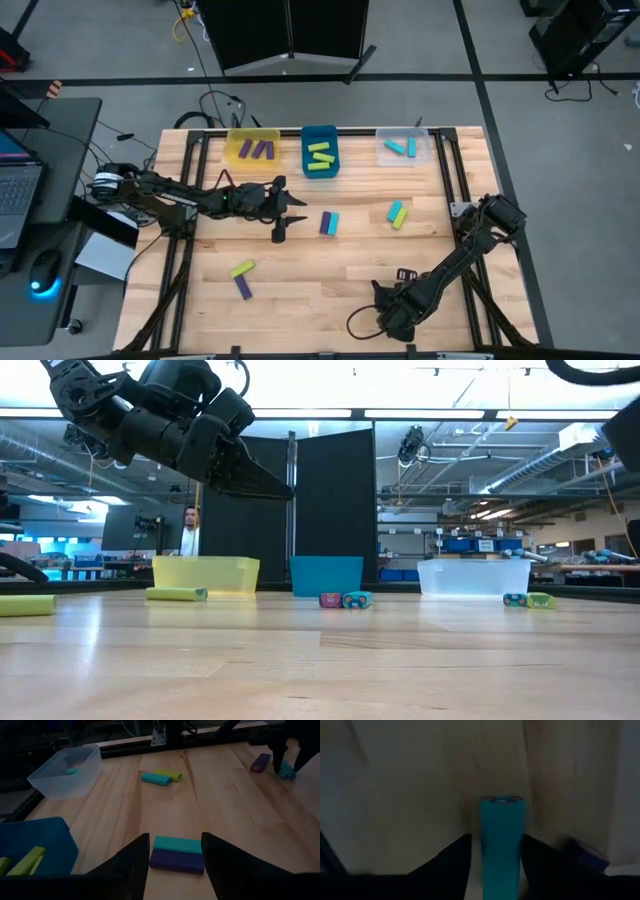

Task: Sort blocks
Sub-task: Put the blue block into the transparent bin

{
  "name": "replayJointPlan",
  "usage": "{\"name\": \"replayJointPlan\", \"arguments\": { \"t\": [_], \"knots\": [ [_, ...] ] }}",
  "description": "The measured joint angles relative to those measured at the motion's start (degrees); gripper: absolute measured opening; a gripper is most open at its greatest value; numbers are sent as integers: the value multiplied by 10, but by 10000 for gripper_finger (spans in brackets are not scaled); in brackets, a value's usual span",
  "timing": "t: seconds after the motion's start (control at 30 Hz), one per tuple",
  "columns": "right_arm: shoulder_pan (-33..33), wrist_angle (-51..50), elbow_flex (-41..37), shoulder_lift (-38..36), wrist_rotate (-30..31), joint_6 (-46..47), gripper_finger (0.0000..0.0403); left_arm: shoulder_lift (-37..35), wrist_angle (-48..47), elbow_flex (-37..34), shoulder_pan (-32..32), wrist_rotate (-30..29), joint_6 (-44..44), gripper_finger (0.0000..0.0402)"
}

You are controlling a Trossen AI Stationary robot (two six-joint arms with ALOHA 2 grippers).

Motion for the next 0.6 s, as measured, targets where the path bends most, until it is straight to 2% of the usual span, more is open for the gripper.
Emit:
{"name": "replayJointPlan", "arguments": {
  "t": [0.4,0.6],
  "knots": [
    [-9,5,-7,-3,-11,-34,117,0,-2,0,0,0,-8,186],
    [-35,-10,13,-22,24,-47,116,0,-1,0,0,0,-9,186]
  ]
}}
